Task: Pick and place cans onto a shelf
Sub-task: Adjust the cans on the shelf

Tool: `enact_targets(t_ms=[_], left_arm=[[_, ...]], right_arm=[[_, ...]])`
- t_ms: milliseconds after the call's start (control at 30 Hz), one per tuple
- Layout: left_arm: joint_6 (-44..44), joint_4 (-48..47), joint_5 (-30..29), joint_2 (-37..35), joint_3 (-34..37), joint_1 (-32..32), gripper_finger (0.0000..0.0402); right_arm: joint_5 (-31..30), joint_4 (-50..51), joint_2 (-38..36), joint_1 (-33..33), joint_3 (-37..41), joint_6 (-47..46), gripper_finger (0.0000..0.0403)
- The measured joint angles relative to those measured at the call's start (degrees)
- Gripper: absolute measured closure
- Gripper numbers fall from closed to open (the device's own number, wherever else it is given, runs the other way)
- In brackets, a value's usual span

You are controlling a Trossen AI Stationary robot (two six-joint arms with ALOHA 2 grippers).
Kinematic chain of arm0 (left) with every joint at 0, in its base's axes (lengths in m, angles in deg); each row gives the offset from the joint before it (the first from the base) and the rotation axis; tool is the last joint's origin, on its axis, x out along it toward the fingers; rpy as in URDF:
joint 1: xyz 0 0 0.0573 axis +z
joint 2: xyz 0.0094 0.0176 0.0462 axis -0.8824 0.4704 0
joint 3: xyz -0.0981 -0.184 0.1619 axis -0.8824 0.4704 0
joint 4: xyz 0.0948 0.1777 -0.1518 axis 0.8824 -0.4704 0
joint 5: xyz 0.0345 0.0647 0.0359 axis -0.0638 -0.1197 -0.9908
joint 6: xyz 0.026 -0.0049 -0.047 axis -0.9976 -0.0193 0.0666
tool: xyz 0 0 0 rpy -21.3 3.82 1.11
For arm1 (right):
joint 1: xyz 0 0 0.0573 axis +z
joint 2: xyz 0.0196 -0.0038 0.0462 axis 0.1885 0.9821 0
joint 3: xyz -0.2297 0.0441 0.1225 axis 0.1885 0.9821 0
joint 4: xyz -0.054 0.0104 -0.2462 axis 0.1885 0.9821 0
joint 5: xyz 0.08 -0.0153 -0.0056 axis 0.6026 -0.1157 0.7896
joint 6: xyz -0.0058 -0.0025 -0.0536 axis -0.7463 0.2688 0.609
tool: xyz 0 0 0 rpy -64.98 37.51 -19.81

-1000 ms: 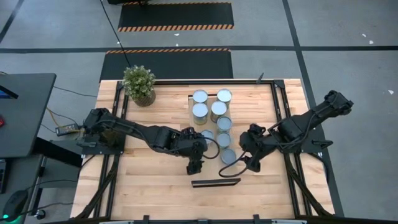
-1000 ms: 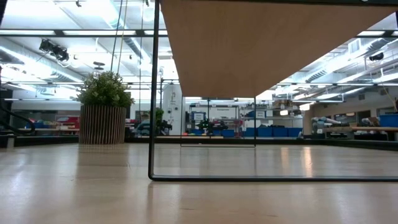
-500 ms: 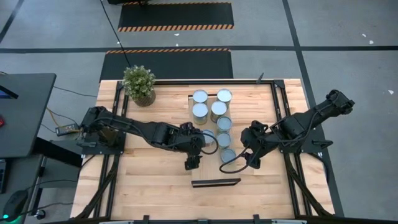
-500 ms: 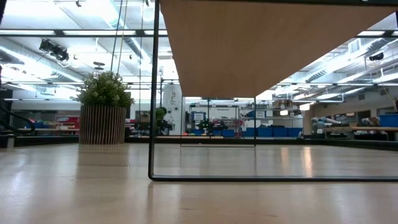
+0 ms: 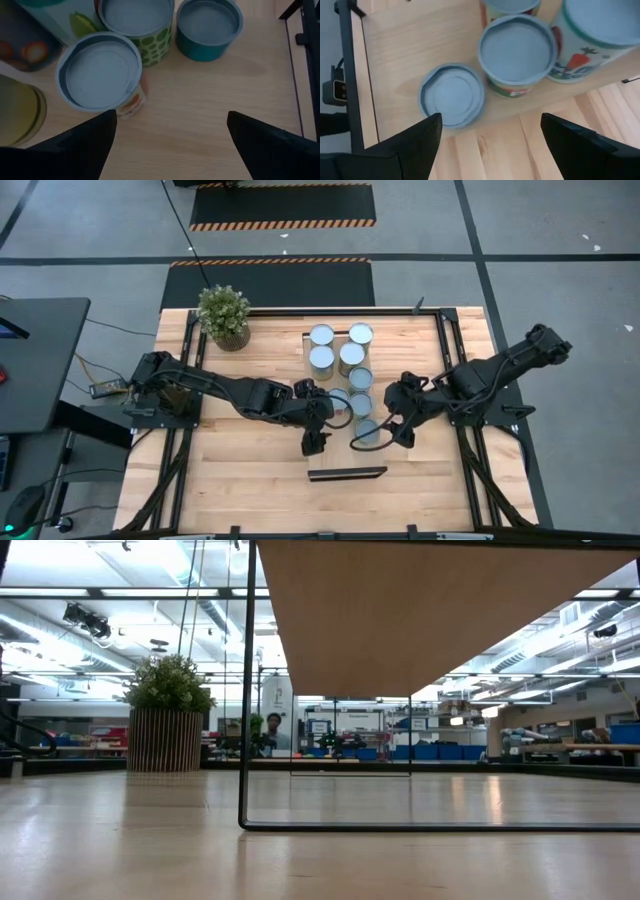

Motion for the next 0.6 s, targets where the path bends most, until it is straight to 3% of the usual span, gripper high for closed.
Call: enact_targets(t_ms=[333,600], left_arm=[[-0.21,-1.3,0.34,-1.53,-0.35,-0.03,0.0015],[-0.89,-1.04,1.18,-3.93,-0.46,-0.03,0.0015]], right_arm=[[-5.67,0.94,-0.84,-2.99,-2.19,1.45,0.0056],[-5.66,1.12,-0.84,-5.34,-2.19,4.86,0.0056]])
